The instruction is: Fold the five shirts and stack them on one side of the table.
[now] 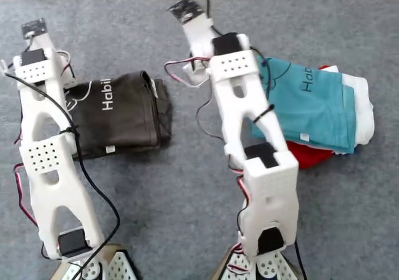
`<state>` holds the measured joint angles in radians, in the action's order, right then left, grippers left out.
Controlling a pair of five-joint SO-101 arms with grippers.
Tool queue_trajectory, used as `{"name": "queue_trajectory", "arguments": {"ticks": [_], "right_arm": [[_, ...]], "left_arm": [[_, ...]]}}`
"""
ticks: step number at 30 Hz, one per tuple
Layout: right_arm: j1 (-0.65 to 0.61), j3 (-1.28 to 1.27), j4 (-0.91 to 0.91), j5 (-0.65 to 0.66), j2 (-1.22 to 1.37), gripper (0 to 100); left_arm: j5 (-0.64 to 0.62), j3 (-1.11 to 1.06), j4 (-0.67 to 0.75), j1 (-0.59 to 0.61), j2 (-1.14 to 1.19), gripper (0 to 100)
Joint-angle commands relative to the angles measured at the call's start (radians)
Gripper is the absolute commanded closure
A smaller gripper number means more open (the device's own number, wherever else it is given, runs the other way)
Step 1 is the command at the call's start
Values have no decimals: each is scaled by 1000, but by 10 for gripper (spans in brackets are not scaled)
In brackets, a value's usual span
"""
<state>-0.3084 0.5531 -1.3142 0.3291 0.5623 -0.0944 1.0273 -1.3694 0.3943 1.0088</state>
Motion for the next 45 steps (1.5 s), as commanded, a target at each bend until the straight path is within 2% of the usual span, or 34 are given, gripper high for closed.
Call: {"name": "queue_trajectory", "arguments": {"ticks": [1,6,10,12,16,22,25,32,40,45], "right_arm": [[-86,24,41,0,-2,984],[-149,39,218,-3,1,984],[-192,42,384,-8,62,984],[-227,67,402,-8,104,984],[-281,145,411,-8,205,984],[-215,297,433,-74,438,984],[-164,429,361,-117,516,984],[-209,791,110,-120,556,984],[-147,1086,-190,-118,570,984],[-175,1099,-457,37,507,983]], "left_arm": [[-11,108,-81,-28,-21,970],[-14,163,-158,-42,-29,970],[-12,332,-259,38,-31,970],[-12,433,-313,85,-20,970],[-14,463,-321,120,28,970],[-12,472,-288,119,153,970],[-12,493,-275,117,192,970],[-9,579,-275,82,284,970],[-9,641,-275,108,327,970],[-9,641,-275,154,327,970]]}}
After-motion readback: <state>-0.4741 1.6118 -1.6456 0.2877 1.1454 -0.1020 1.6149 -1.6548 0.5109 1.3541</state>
